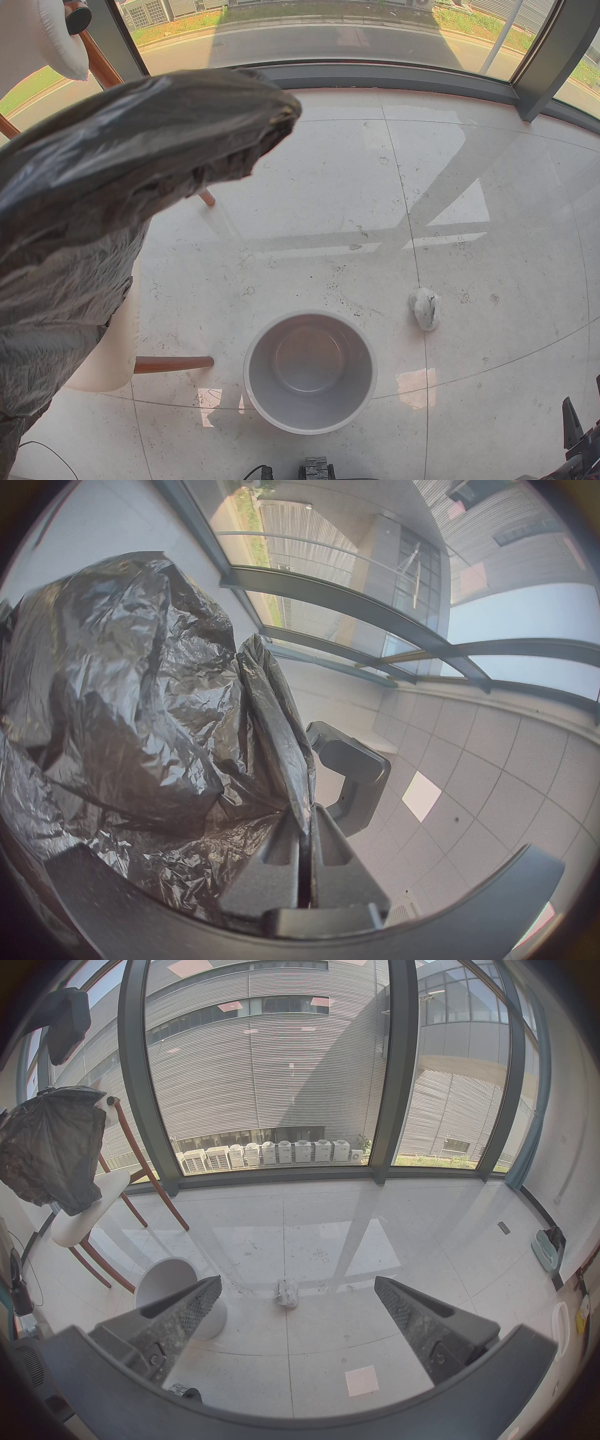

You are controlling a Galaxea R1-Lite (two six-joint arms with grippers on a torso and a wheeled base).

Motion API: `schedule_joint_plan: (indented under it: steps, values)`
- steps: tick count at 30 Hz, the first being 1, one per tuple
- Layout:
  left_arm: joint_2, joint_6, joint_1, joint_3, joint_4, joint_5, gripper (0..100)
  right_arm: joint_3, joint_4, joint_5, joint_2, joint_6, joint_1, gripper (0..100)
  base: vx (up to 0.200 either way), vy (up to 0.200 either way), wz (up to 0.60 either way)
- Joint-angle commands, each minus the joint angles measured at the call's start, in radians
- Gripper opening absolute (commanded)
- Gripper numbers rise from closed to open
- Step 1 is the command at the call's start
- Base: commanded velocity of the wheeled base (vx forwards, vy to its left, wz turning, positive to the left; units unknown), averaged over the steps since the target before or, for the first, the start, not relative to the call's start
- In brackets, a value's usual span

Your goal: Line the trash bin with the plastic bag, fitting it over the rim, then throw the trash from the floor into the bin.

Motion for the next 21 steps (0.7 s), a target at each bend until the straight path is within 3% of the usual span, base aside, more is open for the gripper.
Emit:
schedule_joint_plan:
  steps: [1, 6, 16, 21]
  values:
    - [0.100, -0.001, -0.070, -0.001, -0.068, -0.001, 0, 0.017, -0.001, 0.000, -0.012, 0.000, 0.000, 100, 0.000, 0.000, 0.00]
    - [0.173, -0.005, -0.135, -0.001, -0.153, 0.001, 0, 0.017, -0.001, 0.000, -0.012, 0.000, 0.000, 100, 0.000, 0.000, 0.00]
    - [0.183, -0.037, -0.267, 0.034, -0.159, 0.044, 0, 0.017, -0.001, 0.000, -0.004, 0.000, 0.005, 100, 0.000, 0.000, 0.00]
    - [0.196, -0.030, -0.394, 0.041, -0.160, 0.210, 0, 0.017, -0.001, 0.000, -0.002, 0.001, 0.003, 100, 0.000, 0.000, 0.00]
